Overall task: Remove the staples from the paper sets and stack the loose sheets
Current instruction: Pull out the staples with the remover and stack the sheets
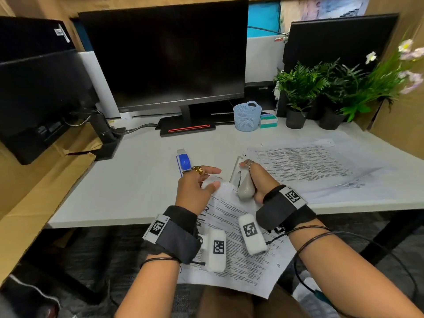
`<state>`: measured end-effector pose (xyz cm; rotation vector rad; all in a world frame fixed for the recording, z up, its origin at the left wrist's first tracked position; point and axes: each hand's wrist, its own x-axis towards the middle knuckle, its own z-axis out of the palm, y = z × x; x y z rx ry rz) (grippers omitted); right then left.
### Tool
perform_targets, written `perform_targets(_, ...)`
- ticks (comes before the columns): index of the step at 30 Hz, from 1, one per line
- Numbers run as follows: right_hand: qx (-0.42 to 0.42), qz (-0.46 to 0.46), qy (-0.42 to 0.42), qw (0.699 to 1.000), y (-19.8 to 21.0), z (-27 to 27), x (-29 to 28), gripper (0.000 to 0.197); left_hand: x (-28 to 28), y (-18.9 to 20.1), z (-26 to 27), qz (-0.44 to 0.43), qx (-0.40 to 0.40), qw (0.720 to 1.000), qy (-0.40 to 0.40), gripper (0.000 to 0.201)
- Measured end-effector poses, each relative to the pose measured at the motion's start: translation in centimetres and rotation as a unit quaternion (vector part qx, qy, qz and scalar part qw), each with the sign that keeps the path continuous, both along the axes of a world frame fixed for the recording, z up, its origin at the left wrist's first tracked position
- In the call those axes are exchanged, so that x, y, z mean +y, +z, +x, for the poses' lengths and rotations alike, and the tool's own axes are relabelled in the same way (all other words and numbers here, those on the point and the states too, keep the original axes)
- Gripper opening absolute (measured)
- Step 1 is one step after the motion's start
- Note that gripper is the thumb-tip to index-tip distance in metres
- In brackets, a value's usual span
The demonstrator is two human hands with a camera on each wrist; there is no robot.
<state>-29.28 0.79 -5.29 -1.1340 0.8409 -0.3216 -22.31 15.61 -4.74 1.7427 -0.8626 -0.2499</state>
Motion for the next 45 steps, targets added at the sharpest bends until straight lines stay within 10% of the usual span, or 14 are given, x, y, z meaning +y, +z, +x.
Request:
perform_targets(12,-0.154,-0.158,-0.150,0.964,0.2,-2.6,1.1,0.020,0.3,0.1,-2.2,-0.074,-0.059,0.995,0.029,0.030)
perform_targets(18,-0.173,-0.118,-0.190,0.959,-0.1,-2.8,-0.3,0.041,1.4,1.4,-1.7,-0.112,-0.062,0.991,0.045,0.030)
perform_targets(29,-0.190,-0.162,-0.160,0.955,1.2,-2.9,0.6,0.007,1.2,1.8,-3.0,-0.126,-0.068,0.989,0.040,0.023)
perform_targets(45,-0.158,-0.123,-0.086,0.976,0.9,-1.5,1.4,0.025,1.8,1.5,-2.8,0.007,-0.117,0.992,0.050,0.037)
